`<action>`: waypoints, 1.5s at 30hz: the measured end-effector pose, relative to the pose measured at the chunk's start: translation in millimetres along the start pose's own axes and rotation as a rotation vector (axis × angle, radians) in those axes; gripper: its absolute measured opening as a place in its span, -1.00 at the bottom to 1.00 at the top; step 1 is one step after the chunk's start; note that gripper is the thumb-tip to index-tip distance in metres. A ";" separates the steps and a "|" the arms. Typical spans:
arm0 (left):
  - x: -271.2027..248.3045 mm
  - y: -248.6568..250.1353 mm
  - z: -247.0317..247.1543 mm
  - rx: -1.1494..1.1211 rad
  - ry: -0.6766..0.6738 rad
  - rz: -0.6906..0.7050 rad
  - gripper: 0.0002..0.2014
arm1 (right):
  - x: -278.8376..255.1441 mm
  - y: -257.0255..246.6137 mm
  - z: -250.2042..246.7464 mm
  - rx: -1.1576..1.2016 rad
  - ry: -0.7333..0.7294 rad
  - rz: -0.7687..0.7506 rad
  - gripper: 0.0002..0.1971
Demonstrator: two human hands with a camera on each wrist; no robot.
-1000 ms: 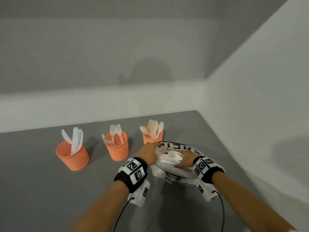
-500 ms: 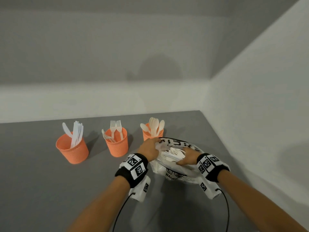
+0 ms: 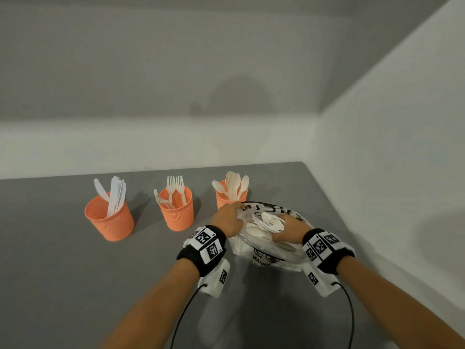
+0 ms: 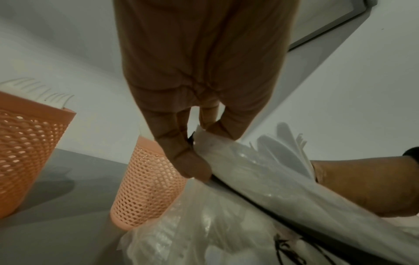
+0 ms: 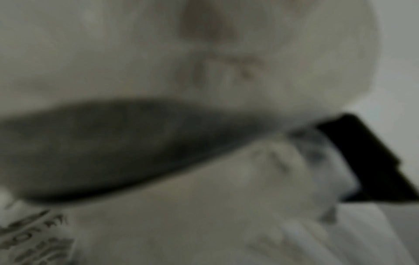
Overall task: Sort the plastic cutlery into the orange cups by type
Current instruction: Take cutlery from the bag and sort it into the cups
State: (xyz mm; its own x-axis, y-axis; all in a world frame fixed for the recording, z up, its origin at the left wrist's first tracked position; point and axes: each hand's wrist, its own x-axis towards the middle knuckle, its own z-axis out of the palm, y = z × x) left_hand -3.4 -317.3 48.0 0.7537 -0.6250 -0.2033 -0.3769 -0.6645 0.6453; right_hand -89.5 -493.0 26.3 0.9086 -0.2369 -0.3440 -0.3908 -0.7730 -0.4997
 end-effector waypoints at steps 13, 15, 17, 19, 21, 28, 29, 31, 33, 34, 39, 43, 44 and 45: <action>-25.3 -31.9 -32.4 -0.452 0.056 0.108 -0.75 | -26.6 -99.2 -24.7 0.697 0.212 -0.075 -0.81; -34.9 -42.0 -40.3 -0.726 0.083 0.005 -0.76 | -21.1 -123.8 -18.4 0.948 0.206 -0.086 -0.81; -44.5 -53.4 -47.8 -1.016 0.024 -0.141 -0.75 | -14.0 -149.4 -6.2 1.178 0.194 -0.086 -0.79; -55.2 -65.4 -53.7 -1.227 -0.026 -0.274 -0.69 | -8.3 -175.6 9.3 1.329 0.188 -0.096 -0.77; -65.2 -78.5 -58.6 -1.366 -0.065 -0.391 -0.59 | -3.1 -199.7 27.0 1.349 0.217 -0.084 -0.76; -93.2 -103.2 -82.2 -1.746 -0.139 -0.438 -0.63 | 2.0 -264.3 91.9 1.270 0.390 -0.093 -0.89; -97.2 -105.2 -84.6 -1.733 -0.151 -0.410 -0.67 | 3.3 -269.9 99.4 1.251 0.391 -0.099 -0.83; -103.0 -112.4 -86.8 -1.756 -0.165 -0.402 -0.64 | 5.8 -278.3 112.8 1.202 0.338 -0.096 -0.71; -105.5 -121.0 -88.2 -1.768 -0.127 -0.406 -0.60 | 5.6 -286.4 122.3 1.138 0.278 -0.105 -0.81; -107.0 -124.7 -89.2 -1.751 -0.095 -0.403 -0.61 | 4.6 -289.5 125.2 1.122 0.286 -0.122 -0.83; -117.4 -153.6 -104.2 -1.548 -0.092 -0.223 -0.66 | 7.3 -306.1 131.1 0.980 0.380 -0.193 -0.80; -123.8 -163.4 -119.4 -1.416 -0.236 -0.151 -0.62 | 9.8 -311.2 132.8 0.945 0.408 -0.176 -0.75; -125.4 -163.6 -121.5 -1.337 -0.271 -0.130 -0.62 | 11.0 -310.8 134.3 0.950 0.415 -0.174 -0.77; -126.5 -163.1 -122.5 -1.226 -0.288 -0.106 -0.64 | 12.6 -310.2 136.5 0.948 0.407 -0.168 -0.80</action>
State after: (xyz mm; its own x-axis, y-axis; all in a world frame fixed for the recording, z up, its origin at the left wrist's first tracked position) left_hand 28.6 -79.7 58.7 0.5474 -0.7606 -0.3490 0.5399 0.0023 0.8417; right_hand 23.0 -175.8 68.4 0.8742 -0.4855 -0.0061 -0.0502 -0.0779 -0.9957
